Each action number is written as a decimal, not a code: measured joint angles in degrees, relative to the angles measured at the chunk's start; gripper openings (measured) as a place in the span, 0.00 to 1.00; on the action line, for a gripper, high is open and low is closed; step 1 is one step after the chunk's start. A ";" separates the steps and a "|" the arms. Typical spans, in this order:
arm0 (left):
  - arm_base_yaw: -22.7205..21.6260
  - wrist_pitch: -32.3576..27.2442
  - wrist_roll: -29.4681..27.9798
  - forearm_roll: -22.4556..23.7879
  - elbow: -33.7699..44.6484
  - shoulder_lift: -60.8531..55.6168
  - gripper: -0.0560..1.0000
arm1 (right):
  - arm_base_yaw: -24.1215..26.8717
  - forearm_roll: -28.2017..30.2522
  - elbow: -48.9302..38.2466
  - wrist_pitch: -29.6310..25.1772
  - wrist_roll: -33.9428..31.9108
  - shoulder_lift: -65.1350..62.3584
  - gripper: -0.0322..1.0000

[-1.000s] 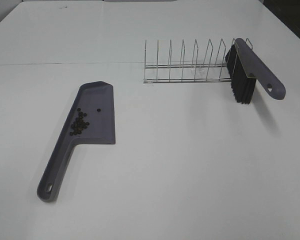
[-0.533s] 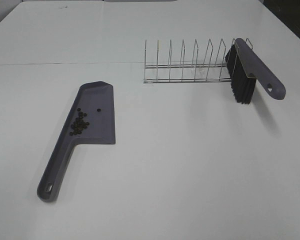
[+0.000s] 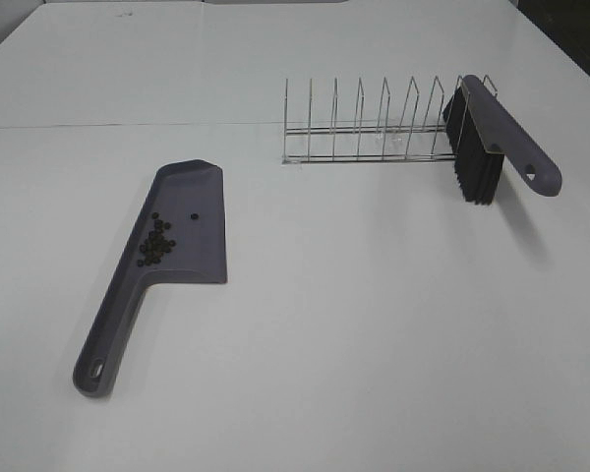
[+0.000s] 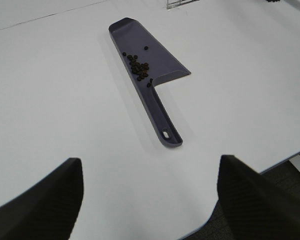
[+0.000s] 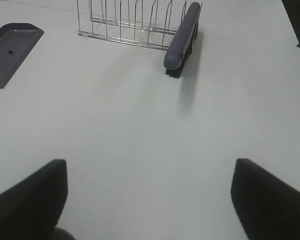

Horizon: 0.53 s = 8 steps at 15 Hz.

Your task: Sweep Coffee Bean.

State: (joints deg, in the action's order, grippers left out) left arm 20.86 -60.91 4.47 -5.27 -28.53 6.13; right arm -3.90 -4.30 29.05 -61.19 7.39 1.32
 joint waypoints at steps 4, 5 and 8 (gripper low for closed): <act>-4.07 0.06 0.00 -0.11 0.06 -1.03 0.70 | 0.00 0.00 0.00 0.00 0.00 0.00 0.83; -7.51 0.06 0.00 -0.11 0.06 -2.12 0.70 | 0.00 0.00 0.00 0.00 0.00 0.00 0.83; -16.96 0.06 0.00 -0.11 0.06 -6.13 0.70 | 0.00 -0.06 0.00 0.00 0.00 0.00 0.83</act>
State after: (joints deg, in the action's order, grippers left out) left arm 3.90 -60.85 4.47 -5.39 -28.48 0.00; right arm -3.90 -4.35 29.05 -61.19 7.39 1.32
